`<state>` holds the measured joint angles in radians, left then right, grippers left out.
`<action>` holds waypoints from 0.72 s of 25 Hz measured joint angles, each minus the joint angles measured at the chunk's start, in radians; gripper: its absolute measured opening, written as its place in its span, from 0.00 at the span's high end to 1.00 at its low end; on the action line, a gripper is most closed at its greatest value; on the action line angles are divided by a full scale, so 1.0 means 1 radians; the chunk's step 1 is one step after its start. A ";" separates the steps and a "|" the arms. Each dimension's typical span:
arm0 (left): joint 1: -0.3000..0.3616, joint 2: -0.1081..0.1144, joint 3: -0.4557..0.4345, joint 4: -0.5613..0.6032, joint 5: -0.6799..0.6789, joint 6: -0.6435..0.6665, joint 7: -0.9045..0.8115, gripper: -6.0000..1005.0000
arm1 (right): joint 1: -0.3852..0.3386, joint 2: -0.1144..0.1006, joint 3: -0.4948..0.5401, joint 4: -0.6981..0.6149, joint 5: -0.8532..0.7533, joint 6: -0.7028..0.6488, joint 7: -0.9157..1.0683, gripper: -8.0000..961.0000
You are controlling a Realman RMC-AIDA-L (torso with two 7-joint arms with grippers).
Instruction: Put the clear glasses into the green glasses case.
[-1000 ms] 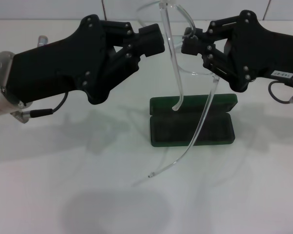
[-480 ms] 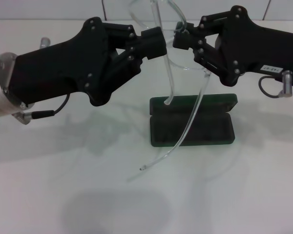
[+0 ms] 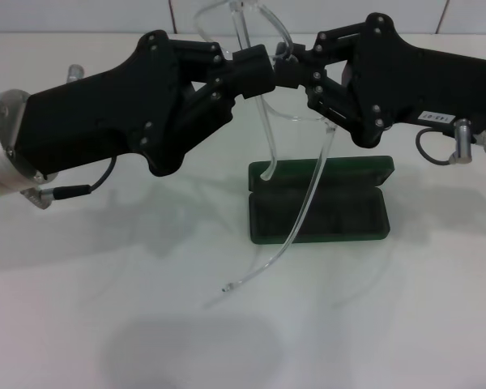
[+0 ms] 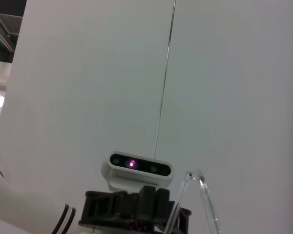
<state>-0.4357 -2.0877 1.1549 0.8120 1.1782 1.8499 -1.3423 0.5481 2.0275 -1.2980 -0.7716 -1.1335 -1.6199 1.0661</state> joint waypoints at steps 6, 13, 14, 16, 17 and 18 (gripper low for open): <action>0.003 -0.001 -0.002 -0.002 0.000 0.000 0.001 0.95 | 0.001 0.000 -0.008 0.000 0.008 -0.006 0.000 0.92; 0.007 -0.002 0.001 -0.002 -0.001 0.000 0.005 0.95 | 0.001 0.000 -0.031 0.000 0.023 -0.009 0.000 0.92; 0.008 -0.002 0.002 -0.002 -0.001 0.000 0.005 0.95 | 0.001 0.000 -0.034 0.000 0.023 -0.009 0.000 0.92; 0.009 -0.002 0.002 -0.002 -0.002 0.000 0.005 0.95 | 0.001 0.000 -0.038 0.000 0.023 -0.009 0.000 0.92; 0.009 -0.002 0.003 -0.002 -0.002 0.000 0.006 0.95 | 0.001 0.000 -0.038 0.000 0.023 -0.010 0.000 0.92; 0.010 -0.002 0.003 -0.002 -0.002 0.000 0.008 0.95 | 0.001 0.000 -0.040 0.000 0.023 -0.011 0.000 0.92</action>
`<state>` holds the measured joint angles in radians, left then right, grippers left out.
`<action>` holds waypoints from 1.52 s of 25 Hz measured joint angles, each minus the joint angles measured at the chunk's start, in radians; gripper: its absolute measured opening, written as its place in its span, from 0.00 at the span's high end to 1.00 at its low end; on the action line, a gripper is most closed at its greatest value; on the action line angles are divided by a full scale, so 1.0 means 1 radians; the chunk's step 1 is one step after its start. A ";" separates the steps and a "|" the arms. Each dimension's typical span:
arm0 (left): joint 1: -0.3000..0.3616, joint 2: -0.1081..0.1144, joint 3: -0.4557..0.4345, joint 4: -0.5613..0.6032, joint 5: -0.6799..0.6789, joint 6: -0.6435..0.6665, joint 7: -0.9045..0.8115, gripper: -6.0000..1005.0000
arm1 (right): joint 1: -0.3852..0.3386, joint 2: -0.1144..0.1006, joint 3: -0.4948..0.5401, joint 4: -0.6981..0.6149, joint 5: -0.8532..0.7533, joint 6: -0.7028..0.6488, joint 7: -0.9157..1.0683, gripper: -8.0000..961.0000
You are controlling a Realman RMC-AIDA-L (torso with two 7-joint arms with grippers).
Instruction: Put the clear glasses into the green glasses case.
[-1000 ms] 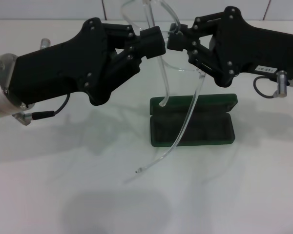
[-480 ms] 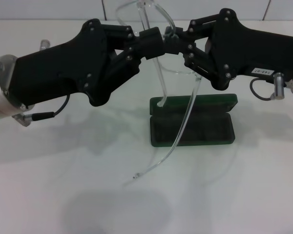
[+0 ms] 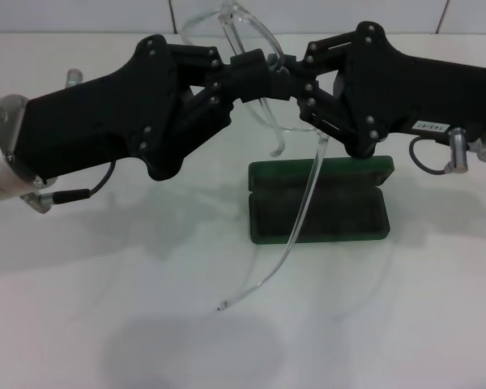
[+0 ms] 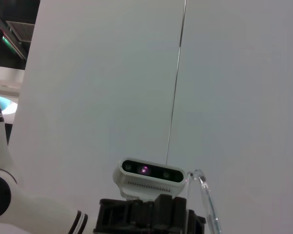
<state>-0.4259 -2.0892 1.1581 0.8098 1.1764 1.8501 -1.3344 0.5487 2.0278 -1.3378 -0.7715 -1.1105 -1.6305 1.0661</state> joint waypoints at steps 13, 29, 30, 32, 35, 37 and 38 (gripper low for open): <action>-0.005 0.000 0.002 -0.036 -0.013 0.006 0.017 0.95 | -0.003 -0.002 -0.012 0.000 0.000 -0.013 0.000 0.92; -0.005 0.001 0.001 -0.037 -0.014 0.005 0.016 0.95 | -0.015 -0.004 -0.002 0.003 0.030 -0.008 -0.036 0.92; -0.005 0.001 0.001 -0.037 -0.014 0.006 0.015 0.95 | -0.015 -0.005 -0.001 0.006 0.035 -0.007 -0.041 0.92; -0.005 0.001 0.001 -0.037 -0.014 0.006 0.011 0.95 | -0.020 -0.005 0.006 0.009 0.042 -0.006 -0.051 0.92; -0.005 0.002 0.001 -0.033 -0.014 0.007 0.008 0.95 | -0.030 -0.005 0.021 0.010 0.048 -0.004 -0.063 0.92; -0.006 0.003 0.000 -0.032 -0.014 0.007 0.005 0.95 | -0.037 -0.005 0.024 0.011 0.060 -0.004 -0.075 0.92; -0.006 0.003 -0.002 -0.032 -0.014 0.008 0.002 0.95 | -0.045 -0.005 0.025 0.011 0.076 -0.003 -0.089 0.92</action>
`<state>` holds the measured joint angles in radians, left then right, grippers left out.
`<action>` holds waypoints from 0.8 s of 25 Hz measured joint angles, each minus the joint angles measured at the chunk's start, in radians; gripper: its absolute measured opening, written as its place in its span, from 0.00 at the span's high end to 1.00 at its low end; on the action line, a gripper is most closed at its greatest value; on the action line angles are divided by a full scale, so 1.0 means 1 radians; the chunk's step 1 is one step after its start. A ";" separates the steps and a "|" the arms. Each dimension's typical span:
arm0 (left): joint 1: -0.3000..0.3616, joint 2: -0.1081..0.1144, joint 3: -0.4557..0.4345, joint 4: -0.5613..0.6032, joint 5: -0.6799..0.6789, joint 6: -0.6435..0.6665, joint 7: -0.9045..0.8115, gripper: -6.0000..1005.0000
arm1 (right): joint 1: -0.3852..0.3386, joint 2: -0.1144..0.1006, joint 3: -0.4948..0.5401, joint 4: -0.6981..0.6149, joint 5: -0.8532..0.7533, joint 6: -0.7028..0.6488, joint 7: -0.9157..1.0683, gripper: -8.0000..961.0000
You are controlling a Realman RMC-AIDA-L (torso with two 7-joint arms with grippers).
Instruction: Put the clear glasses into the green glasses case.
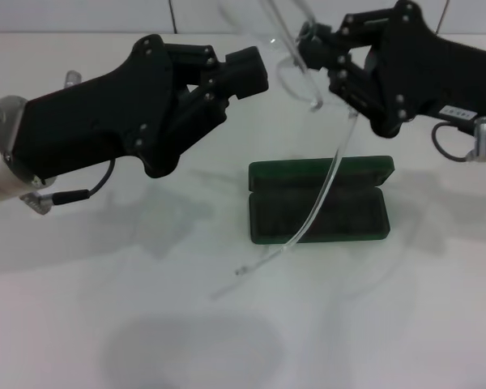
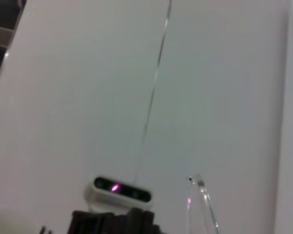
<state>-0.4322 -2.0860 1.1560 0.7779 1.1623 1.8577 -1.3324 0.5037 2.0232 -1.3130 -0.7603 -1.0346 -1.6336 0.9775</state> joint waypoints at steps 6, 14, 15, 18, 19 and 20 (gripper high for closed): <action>0.003 0.008 -0.003 0.002 -0.026 0.015 -0.015 0.95 | -0.052 -0.002 0.002 -0.003 0.093 -0.003 -0.074 0.92; 0.013 0.054 -0.008 -0.053 -0.017 0.025 -0.022 0.95 | -0.099 -0.001 0.071 0.028 0.202 -0.109 -0.114 0.92; 0.013 0.057 -0.008 -0.066 -0.005 0.025 -0.021 0.95 | -0.099 -0.001 0.071 0.028 0.202 -0.109 -0.114 0.92; 0.016 0.057 -0.011 -0.080 0.038 0.026 -0.021 0.95 | -0.099 -0.001 0.077 0.061 0.261 -0.164 -0.120 0.92; 0.018 0.055 -0.011 -0.081 0.053 0.026 -0.020 0.95 | -0.098 -0.001 0.077 0.064 0.275 -0.174 -0.122 0.92; 0.021 0.054 -0.012 -0.081 0.067 0.026 -0.020 0.95 | -0.098 0.000 0.076 0.067 0.289 -0.182 -0.124 0.92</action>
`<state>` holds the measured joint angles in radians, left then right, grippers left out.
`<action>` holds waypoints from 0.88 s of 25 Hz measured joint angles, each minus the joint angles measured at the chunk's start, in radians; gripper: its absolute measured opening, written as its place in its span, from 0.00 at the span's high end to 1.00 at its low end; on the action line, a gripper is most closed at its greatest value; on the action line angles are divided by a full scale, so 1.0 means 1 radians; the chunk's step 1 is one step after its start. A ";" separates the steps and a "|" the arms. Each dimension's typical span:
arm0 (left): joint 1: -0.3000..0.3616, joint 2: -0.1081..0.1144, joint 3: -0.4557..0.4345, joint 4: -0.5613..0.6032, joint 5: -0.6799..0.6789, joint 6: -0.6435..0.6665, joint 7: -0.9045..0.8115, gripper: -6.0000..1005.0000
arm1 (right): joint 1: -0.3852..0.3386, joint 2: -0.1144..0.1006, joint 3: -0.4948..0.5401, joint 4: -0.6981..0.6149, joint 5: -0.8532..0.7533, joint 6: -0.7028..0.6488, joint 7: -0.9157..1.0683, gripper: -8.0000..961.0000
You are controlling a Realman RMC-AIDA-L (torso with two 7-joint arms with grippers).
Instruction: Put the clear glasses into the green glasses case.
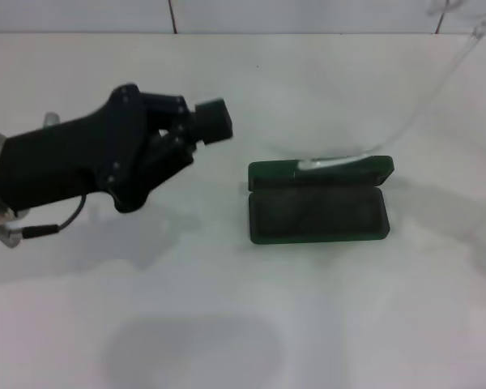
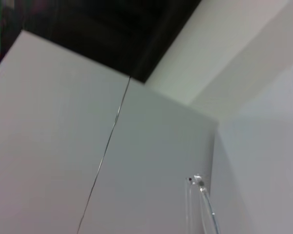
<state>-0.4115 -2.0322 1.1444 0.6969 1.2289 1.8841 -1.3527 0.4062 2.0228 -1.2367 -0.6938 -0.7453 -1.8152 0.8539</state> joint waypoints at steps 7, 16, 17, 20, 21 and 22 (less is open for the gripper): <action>0.001 -0.009 0.037 -0.001 0.025 0.003 -0.006 0.95 | 0.012 0.004 -0.010 0.018 0.131 -0.061 0.000 0.92; -0.060 -0.047 0.156 0.007 0.034 0.006 -0.009 0.95 | 0.046 0.005 -0.092 0.048 0.282 -0.071 -0.031 0.92; -0.066 -0.051 0.164 0.007 0.032 0.007 -0.009 0.95 | 0.051 0.005 -0.103 0.055 0.294 -0.071 -0.038 0.92; -0.092 -0.056 0.197 0.009 -0.006 0.012 -0.005 0.95 | 0.069 0.005 -0.121 0.079 0.303 -0.073 -0.055 0.92; -0.092 -0.056 0.197 0.009 -0.006 0.012 -0.005 0.95 | 0.072 0.005 -0.124 0.083 0.303 -0.073 -0.058 0.92; -0.103 -0.057 0.212 0.009 -0.032 0.012 -0.004 0.95 | 0.075 0.005 -0.127 0.088 0.303 -0.073 -0.060 0.92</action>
<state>-0.5146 -2.0891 1.3560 0.7061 1.1970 1.8959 -1.3562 0.4808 2.0278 -1.3642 -0.6060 -0.4419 -1.8882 0.7934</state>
